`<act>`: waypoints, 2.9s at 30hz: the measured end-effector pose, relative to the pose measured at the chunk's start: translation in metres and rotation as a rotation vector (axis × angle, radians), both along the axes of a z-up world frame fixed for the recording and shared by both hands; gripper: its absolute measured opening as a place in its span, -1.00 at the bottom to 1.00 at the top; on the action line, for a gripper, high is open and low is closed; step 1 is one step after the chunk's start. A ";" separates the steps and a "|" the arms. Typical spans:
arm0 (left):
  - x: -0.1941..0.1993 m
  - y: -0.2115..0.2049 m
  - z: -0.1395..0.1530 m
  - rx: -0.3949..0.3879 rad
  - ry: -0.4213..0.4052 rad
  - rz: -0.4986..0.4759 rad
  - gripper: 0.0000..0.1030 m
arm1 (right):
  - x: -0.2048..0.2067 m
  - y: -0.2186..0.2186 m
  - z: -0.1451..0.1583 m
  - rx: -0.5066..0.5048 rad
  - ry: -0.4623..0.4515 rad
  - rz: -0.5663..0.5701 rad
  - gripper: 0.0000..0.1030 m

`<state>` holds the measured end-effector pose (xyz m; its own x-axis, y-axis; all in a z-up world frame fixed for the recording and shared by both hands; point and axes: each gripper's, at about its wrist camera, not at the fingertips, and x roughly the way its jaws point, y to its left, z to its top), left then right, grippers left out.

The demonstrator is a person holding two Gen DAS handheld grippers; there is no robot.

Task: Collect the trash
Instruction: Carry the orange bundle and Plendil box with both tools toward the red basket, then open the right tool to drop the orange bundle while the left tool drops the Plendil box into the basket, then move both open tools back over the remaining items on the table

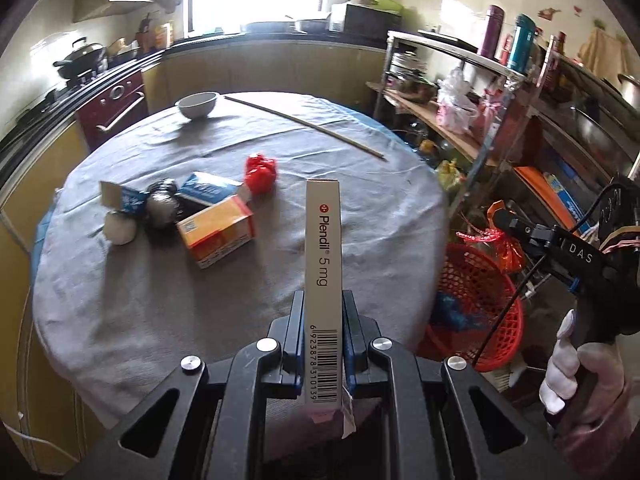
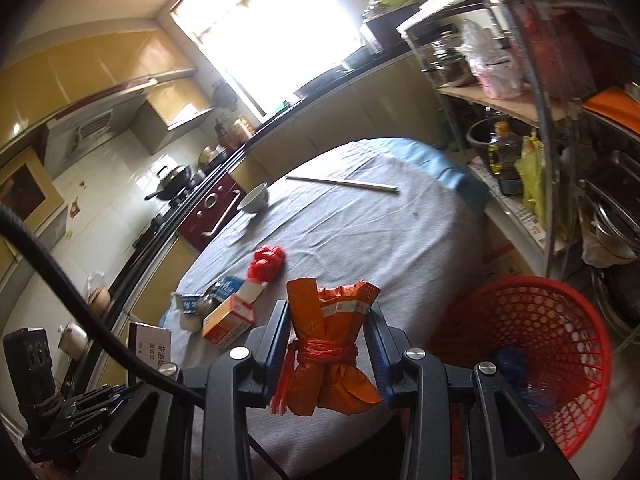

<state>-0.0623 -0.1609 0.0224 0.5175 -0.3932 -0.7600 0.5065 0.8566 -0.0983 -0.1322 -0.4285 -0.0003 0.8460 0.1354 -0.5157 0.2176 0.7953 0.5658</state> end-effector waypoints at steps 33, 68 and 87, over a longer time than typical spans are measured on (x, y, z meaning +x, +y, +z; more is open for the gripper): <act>-0.032 -0.138 -0.026 0.062 0.059 -0.396 -0.68 | -0.080 -0.100 -0.041 0.140 0.019 -0.239 -0.23; -0.047 -0.178 -0.047 0.120 0.085 -0.503 0.07 | -0.089 -0.132 -0.077 0.304 0.018 -0.263 -0.10; -0.001 0.004 -0.008 -0.028 -0.023 -0.044 0.27 | -0.028 -0.048 -0.046 0.219 0.060 -0.036 -0.08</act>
<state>-0.0634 -0.1566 0.0141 0.5163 -0.4369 -0.7366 0.5456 0.8307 -0.1103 -0.1604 -0.4763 -0.0464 0.8211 0.2203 -0.5265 0.2818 0.6457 0.7097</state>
